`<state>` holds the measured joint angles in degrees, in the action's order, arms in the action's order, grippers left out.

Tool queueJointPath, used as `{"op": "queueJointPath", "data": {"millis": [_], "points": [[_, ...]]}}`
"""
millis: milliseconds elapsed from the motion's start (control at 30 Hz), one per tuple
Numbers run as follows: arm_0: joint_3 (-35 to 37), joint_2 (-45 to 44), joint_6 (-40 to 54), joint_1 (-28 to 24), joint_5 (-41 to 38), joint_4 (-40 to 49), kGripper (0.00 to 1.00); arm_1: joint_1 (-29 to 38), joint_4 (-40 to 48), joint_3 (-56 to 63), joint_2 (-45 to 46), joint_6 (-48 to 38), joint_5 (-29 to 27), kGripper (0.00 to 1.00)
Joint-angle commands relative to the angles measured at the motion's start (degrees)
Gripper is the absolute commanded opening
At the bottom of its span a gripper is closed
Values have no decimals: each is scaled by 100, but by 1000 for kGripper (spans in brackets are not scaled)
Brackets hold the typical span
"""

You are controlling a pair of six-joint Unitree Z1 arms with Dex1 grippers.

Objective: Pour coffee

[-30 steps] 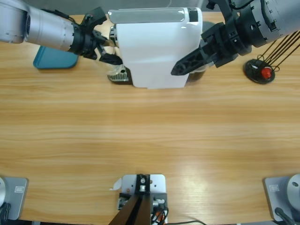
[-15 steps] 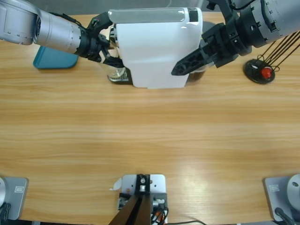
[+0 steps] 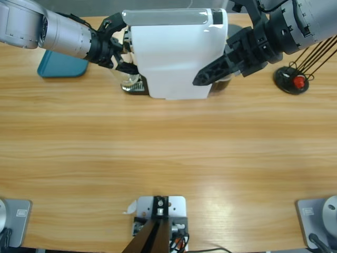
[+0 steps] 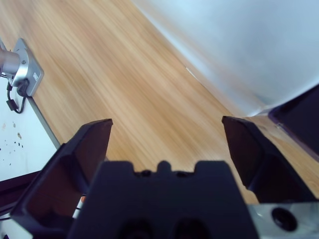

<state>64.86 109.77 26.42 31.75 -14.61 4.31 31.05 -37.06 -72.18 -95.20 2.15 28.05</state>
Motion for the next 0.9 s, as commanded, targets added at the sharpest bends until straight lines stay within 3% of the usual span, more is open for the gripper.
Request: {"op": "queueJointPath", "data": {"millis": [33, 100, 500, 900], "points": [[157, 303, -128, 156, -131, -42, 929, -64, 61, 185, 15, 22, 115, 1000], [110, 203, -247, 156, -138, -63, 1000, -64, 66, 178, 28, 22, 122, 1000], [-103, -400, -383, 123, -135, -79, 1000, -36, 33, 227, 161, 13, 125, 1000], [-822, -1312, -374, -77, -47, -70, 1000, 103, 27, 241, 244, -13, 122, 1000]]}}
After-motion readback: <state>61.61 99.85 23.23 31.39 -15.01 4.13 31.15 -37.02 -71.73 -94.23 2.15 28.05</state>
